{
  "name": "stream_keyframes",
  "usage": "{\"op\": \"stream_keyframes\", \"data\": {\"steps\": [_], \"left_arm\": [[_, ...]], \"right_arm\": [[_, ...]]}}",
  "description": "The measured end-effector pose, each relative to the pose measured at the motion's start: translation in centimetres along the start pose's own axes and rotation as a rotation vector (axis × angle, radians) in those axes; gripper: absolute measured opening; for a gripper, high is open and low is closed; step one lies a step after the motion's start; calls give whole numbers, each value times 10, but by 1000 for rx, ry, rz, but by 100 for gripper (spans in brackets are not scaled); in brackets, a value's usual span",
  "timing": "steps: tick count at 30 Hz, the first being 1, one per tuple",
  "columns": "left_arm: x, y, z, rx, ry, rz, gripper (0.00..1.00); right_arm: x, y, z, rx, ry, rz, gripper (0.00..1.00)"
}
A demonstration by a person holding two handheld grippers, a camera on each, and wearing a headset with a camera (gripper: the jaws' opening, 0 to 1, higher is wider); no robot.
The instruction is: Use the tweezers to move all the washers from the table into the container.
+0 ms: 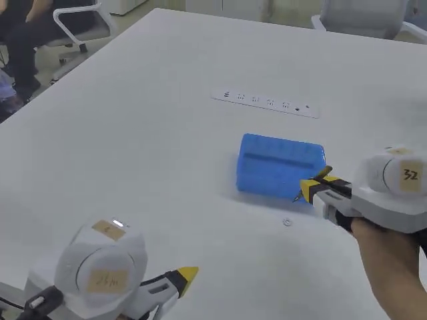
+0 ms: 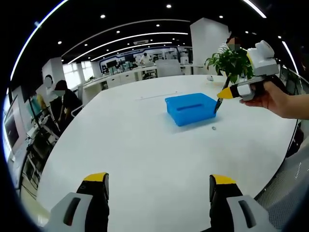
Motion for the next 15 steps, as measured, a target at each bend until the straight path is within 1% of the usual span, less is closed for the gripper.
{"op": "stream_keyframes", "data": {"steps": [5,8,13,15], "left_arm": [[0,0,1,2,1,-2,88],[0,-1,1,2,-1,-3,88],[0,0,0,1,-4,-1,88],[0,-1,0,2,-5,-2,88]], "right_arm": [[4,14,8,-37,-3,35,4],[2,19,11,-49,-6,46,4],[-3,26,15,-75,-14,32,4],[-6,27,14,-76,-3,16,4]]}}
Point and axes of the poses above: the centre of the closed fingertips' face, and the gripper's own axes: z roughly forward along the fingers, x roughly to its right, y roughly out of its underside, the point moved 9 cm from there along -z, roughly backward along the fingers, and after that the axes turned 10 degrees about -z, right-handed, at the moved point
